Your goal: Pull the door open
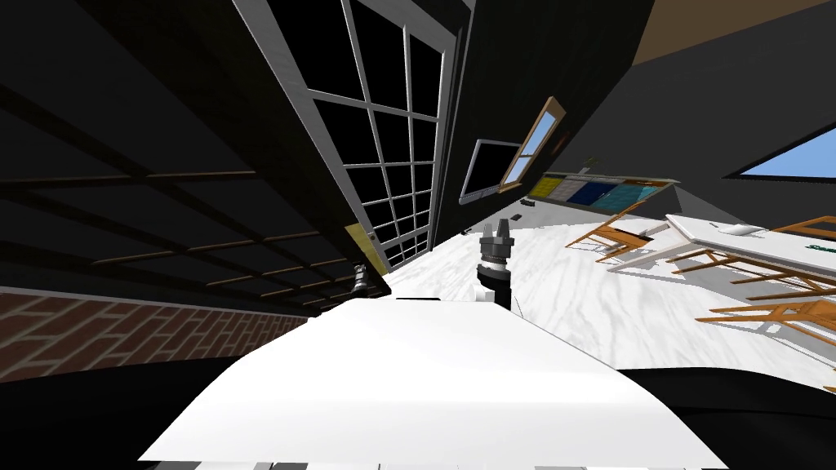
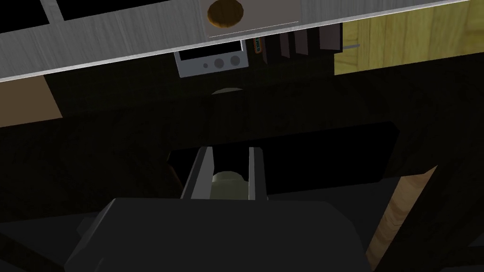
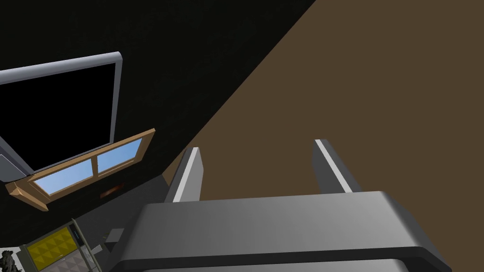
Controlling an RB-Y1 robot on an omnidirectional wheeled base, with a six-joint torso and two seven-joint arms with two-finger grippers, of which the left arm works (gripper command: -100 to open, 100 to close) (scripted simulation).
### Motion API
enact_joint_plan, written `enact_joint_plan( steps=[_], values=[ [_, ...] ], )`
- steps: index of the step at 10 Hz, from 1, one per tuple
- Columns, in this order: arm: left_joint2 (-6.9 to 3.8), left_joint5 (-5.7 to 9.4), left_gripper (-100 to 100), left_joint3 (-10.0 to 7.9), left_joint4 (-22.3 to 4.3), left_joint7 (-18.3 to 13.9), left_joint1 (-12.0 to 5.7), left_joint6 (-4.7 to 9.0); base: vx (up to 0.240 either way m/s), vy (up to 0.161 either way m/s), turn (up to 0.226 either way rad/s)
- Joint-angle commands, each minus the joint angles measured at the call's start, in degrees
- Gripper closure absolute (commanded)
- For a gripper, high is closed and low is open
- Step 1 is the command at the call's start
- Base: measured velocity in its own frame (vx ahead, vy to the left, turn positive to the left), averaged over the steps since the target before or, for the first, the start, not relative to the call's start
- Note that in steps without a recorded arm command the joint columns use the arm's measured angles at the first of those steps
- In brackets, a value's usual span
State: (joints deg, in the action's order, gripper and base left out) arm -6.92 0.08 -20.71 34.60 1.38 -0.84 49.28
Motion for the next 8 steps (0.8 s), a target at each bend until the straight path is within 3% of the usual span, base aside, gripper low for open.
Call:
enact_joint_plan(
  steps=[1,7,8],
  values=[
    [-1.33,0.99,100,-0.66,-1.5,-2.4,0.19,0.33,-0.025,-0.002,-0.044],
    [-2.02,2.3,100,0.89,-2.8,-9.5,-0.9,0.86,-0.05,0.012,-0.043],
    [-2.26,2.73,100,1.4,-3.2,-11.9,-1.27,1.04,-0.043,0.005,-0.036]
  ],
)
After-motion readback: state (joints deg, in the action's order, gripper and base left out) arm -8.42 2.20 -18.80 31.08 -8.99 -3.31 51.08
